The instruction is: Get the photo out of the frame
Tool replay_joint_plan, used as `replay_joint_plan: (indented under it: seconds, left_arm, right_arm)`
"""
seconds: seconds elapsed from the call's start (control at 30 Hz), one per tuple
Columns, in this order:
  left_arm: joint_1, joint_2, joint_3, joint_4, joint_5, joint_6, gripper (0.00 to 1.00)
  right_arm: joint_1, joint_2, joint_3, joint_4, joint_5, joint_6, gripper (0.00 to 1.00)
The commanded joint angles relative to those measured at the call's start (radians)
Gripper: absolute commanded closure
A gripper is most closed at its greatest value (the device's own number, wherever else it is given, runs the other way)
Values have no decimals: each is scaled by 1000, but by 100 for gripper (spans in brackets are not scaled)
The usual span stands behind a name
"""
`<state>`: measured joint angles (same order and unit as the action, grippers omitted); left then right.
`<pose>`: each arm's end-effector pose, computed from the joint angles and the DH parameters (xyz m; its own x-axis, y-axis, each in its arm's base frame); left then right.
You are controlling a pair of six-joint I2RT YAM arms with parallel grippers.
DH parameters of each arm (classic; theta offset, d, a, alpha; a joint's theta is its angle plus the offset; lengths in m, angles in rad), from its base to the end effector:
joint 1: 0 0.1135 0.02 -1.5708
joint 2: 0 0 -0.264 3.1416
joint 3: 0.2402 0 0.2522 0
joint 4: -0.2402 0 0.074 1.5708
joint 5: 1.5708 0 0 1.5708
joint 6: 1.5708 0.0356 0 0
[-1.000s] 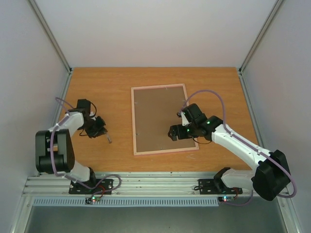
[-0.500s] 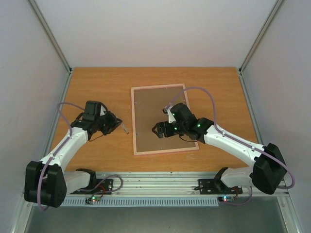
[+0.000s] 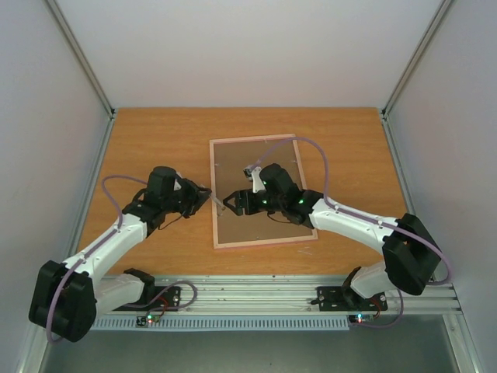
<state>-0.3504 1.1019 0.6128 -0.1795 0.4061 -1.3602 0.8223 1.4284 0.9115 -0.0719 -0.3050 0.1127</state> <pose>0.2101 -0.0918 0.2207 -0.7148 -0.6952 0.0754 -0.4426 0.3662 -0.8185 0.2065 0.2380 0.2460 -0.4733 -0.3519 -0.8076 -0.8208 0.5090 0.2592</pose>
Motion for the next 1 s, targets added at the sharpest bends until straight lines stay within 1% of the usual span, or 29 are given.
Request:
replay_joint_plan:
  seconds: [0.0, 0.17, 0.33, 0.53, 0.7, 0.8, 0.97]
  left_arm:
    - [-29, -7, -13, 142, -8, -109, 99]
    - [-46, -2, -19, 161, -12, -148, 100]
    - [-57, -2, -30, 202, -17, -179, 100]
    - [-67, -6, -46, 221, -18, -199, 100]
    - [-70, -13, -57, 222, -19, -204, 100]
    - [-70, -14, -62, 225, -18, -210, 100]
    - [-70, -14, -61, 229, -14, -212, 100]
  right_arm:
    - [13, 29, -8, 123, -61, 23, 26]
    - [14, 65, -4, 182, -97, 30, 31]
    - [14, 110, 18, 209, -115, 32, 39]
    - [14, 144, 45, 211, -113, 25, 50]
    - [14, 153, 57, 204, -106, 19, 55]
    - [14, 160, 62, 204, -110, 18, 61]
    - [14, 167, 66, 202, -109, 20, 66]
